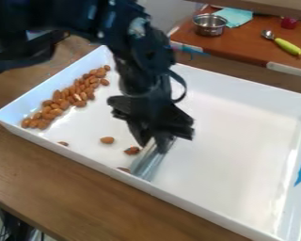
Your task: Sweep into pile
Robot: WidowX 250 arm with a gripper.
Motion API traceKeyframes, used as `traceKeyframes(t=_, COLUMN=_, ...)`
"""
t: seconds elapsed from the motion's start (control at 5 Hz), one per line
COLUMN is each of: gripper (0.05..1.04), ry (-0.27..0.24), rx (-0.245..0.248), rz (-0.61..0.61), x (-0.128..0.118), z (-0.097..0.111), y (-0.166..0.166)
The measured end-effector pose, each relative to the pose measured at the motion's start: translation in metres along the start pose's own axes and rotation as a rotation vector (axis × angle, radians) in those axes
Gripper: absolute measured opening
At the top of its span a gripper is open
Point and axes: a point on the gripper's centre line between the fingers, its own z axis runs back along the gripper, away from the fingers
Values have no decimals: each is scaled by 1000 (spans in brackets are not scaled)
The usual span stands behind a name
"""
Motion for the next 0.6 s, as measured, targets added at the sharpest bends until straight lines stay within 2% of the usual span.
traceKeyframes(t=0.6, gripper=319, ry=-57, rx=86, rz=-94, x=-7, z=-2, y=46)
